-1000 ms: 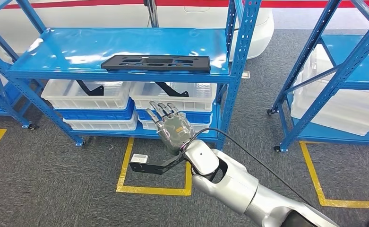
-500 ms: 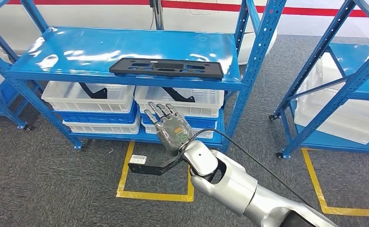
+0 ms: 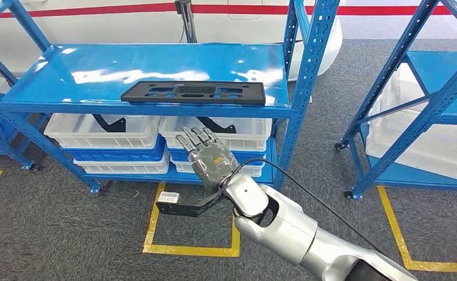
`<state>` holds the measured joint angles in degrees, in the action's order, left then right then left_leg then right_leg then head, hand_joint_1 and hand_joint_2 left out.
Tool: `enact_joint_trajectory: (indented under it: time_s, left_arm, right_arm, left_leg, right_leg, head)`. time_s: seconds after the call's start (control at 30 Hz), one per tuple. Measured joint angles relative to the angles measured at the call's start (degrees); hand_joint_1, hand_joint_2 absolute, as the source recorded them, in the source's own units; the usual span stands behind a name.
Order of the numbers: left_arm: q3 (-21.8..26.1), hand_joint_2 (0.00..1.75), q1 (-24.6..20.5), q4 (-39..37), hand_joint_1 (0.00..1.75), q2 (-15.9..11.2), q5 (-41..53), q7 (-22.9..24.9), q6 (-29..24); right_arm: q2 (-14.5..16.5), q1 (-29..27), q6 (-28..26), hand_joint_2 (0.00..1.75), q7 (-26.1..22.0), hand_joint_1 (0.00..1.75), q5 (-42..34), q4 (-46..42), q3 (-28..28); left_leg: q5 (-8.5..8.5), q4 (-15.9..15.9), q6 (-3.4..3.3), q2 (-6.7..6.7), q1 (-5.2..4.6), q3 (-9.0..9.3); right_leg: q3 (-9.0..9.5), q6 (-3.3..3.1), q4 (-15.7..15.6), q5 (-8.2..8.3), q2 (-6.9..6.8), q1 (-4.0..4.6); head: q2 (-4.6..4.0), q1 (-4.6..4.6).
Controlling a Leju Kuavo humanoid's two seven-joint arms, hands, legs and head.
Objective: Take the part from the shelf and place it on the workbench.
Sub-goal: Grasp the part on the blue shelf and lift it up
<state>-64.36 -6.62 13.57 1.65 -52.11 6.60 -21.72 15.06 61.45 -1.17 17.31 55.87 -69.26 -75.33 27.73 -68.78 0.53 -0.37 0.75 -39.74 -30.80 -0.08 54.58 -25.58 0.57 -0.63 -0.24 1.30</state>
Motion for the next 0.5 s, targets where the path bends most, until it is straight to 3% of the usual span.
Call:
enact_joint_trajectory:
  time_s: [0.07,0.1,0.13,0.27,0.33,0.4,0.43,0.47,0.5]
  left_arm:
    - [0.01,0.00,-0.01,0.00,0.00,-0.03,-0.15,0.00,-0.03]
    - [0.01,0.00,-0.04,0.00,0.00,-0.04,-0.21,0.00,-0.02]
    - [0.01,0.00,-0.05,0.00,0.00,-0.04,-0.26,0.01,-0.01]
    - [0.02,0.00,-0.02,0.00,0.00,-0.03,-0.30,0.02,0.04]
    - [0.02,0.00,-0.09,0.00,0.00,-0.03,-0.30,0.02,0.02]
    - [0.02,0.00,-0.09,0.00,0.00,-0.03,-0.30,0.02,0.01]
    - [0.02,0.00,-0.03,0.00,0.00,-0.03,-0.30,0.02,0.01]
    - [0.02,0.00,0.03,0.00,0.00,-0.03,-0.31,0.02,0.01]
    - [0.02,0.00,0.05,0.00,0.00,-0.03,-0.31,0.02,0.01]
  right_arm:
    - [0.12,0.00,0.01,1.75,-0.19,0.00,-0.36,0.03,-0.05]
    - [0.18,0.03,0.02,1.75,-0.27,0.00,-0.48,0.05,-0.05]
    - [0.21,0.06,0.03,1.75,-0.33,0.00,-0.56,0.07,-0.05]
    - [0.33,0.13,0.04,1.75,-0.43,0.00,-0.66,0.13,-0.05]
    - [0.41,0.16,0.09,1.75,-0.43,0.00,-0.66,0.14,-0.06]
    - [0.38,0.01,0.28,1.75,-0.43,0.00,-0.68,0.20,-0.14]
    - [0.35,-0.14,0.41,1.75,-0.43,0.00,-0.70,0.26,-0.22]
    - [0.33,-0.29,0.50,1.75,-0.43,0.00,-0.71,0.32,-0.31]
    - [0.32,-0.39,0.57,1.75,-0.43,0.00,-0.72,0.37,-0.37]
  left_leg:
    - [-4.94,8.46,-0.23,-0.02,-0.07,3.09]
    - [-6.24,11.72,-0.53,-0.05,-0.17,4.45]
    - [-6.58,13.48,-0.85,-0.08,-0.30,5.24]
    - [-5.80,14.23,-2.39,-0.14,-0.46,5.96]
    - [-5.47,14.44,-3.10,-0.06,-0.32,6.55]
    - [-4.92,14.44,-3.53,-0.04,-0.33,7.09]
    - [-4.60,14.43,-3.61,-0.06,-0.32,7.45]
    - [-4.23,14.43,-3.59,-0.12,-0.29,7.92]
    - [-3.81,14.43,-3.51,-0.19,-0.25,8.51]
  right_leg:
    - [1.11,0.44,0.00,-0.91,0.12,0.12]
    - [1.48,0.74,0.01,-1.33,0.19,0.24]
    - [1.67,1.03,0.00,-1.66,0.25,0.35]
    - [1.73,2.22,0.74,-2.91,0.22,0.12]
    - [-0.85,2.75,6.26,-5.31,0.04,-0.05]
    - [-5.90,3.02,14.87,-7.98,-0.04,-0.05]
    - [-7.97,3.07,17.66,-8.20,-0.05,-0.06]
    - [-9.05,3.08,18.24,-7.22,-0.07,-0.08]
    - [-9.02,3.07,16.53,-5.14,-0.12,-0.14]
  head:
    - [-0.01,0.01]
    - [-0.03,0.00]
    - [-0.04,-0.01]
    - [-0.05,-0.03]
    - [-0.04,-0.04]
    - [-0.04,-0.05]
    - [-0.04,-0.06]
    - [-0.04,-0.06]
    - [-0.05,-0.06]
